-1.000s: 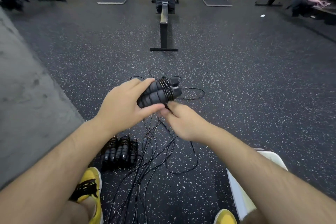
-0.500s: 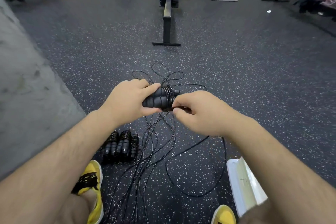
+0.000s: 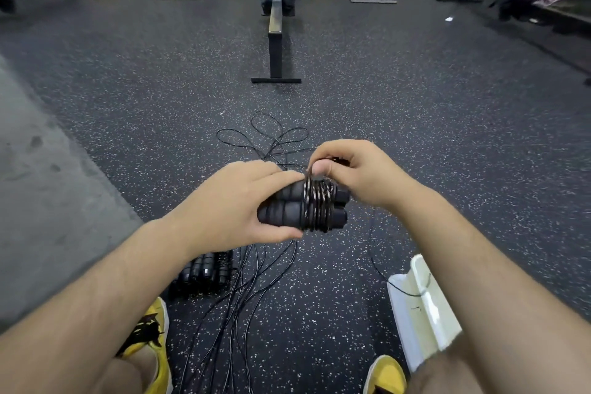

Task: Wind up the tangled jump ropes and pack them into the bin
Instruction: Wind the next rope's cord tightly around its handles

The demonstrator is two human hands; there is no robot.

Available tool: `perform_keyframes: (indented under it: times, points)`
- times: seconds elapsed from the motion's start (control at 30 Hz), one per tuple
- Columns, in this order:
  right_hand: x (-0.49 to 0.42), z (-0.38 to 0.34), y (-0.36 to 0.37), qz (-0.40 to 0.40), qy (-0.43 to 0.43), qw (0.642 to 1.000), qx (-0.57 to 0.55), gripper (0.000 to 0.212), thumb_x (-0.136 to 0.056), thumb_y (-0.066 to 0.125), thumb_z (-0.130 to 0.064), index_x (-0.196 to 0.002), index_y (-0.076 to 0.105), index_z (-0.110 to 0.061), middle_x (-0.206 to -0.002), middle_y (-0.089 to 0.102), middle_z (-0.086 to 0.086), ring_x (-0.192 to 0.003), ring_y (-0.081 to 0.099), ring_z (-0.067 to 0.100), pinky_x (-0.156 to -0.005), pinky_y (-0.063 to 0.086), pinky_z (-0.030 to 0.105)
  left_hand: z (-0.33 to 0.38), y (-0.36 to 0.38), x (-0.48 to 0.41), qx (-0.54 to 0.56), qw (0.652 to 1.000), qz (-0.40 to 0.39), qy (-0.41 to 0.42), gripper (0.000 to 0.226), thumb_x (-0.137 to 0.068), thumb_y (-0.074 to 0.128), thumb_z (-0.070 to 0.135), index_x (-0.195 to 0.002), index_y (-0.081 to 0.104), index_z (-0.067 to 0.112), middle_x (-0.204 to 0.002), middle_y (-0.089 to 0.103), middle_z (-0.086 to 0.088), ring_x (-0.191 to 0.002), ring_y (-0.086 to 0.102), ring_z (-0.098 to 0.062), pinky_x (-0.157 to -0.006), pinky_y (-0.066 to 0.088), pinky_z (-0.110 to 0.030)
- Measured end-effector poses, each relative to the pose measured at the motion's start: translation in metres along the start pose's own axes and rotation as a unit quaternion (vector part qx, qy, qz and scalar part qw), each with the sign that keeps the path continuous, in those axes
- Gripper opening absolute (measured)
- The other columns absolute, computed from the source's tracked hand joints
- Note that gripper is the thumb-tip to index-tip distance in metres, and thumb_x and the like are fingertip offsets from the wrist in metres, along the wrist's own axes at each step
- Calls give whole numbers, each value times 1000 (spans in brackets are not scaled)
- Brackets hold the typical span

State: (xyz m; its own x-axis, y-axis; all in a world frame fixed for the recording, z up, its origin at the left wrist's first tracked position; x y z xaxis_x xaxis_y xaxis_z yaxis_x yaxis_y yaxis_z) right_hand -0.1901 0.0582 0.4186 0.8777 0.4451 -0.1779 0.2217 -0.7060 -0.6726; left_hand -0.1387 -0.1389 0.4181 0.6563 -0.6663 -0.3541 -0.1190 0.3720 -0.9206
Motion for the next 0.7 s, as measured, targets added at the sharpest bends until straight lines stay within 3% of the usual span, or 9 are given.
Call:
perform_keyframes:
  times: [0.13, 0.2, 0.3, 0.4, 0.53, 0.7]
  points:
    - [-4, 4, 11, -7, 16, 992, -125, 16, -98, 59, -20, -95, 69, -8, -84, 66, -1, -78, 58, 11, -75, 49, 31, 5, -11, 5, 55, 997, 12, -46, 71, -79, 68, 63, -137, 51, 27, -107, 60, 17, -99, 56, -5, -89, 44, -25]
    - [-7, 2, 19, -15, 34, 984, -175, 9, -95, 57, -4, -99, 64, 2, -88, 63, 9, -80, 57, 16, -71, 48, 30, 2, -13, 9, 73, 995, 17, -70, 74, -81, 67, 61, -143, 47, 26, -118, 60, 16, -109, 56, -5, -95, 45, -26]
    - [-11, 0, 35, -21, 33, 997, -61, 20, -87, 50, -1, -99, 66, -4, -99, 70, 10, -91, 64, 25, -86, 55, 39, -5, -15, 12, 66, 993, 34, -97, 74, -84, 66, 62, -145, 44, 28, -121, 60, 12, -112, 56, -7, -98, 45, -28]
    - [-11, -5, 58, -59, 34, 997, 33, 24, -95, 45, -10, -102, 66, -3, -102, 69, 15, -90, 60, 24, -80, 50, 31, -16, -18, 14, 39, 991, 57, -111, 72, -83, 66, 62, -143, 46, 28, -120, 61, 9, -110, 56, -9, -95, 42, -26]
    - [-11, -17, 75, -65, 82, 994, -25, 23, -104, 40, -20, -87, 55, -18, -77, 56, -3, -71, 49, 15, -67, 40, 28, -35, -18, 17, -9, 989, 70, -128, 72, -83, 71, 57, -143, 49, 24, -118, 62, 8, -106, 57, -15, -91, 42, -28]
    - [-7, -31, 90, -95, 85, 992, -24, 22, -107, 35, -28, -91, 51, -26, -79, 56, -4, -69, 53, 14, -63, 42, 30, -54, -10, 19, -36, 988, 68, -137, 76, -84, 60, 64, -146, 49, 20, -122, 61, 4, -107, 56, -20, -93, 45, -36]
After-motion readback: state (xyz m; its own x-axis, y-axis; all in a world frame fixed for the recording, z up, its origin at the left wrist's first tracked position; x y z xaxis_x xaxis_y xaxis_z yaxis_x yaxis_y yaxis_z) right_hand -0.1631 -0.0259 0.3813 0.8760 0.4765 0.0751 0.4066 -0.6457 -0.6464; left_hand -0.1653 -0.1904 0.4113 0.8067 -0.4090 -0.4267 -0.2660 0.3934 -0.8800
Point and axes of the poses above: each hand's wrist, its own x-axis away from the middle knuckle, its own y-axis out of the palm, z = x × y, the point moved 4 cm from there along -x, towards the middle knuckle
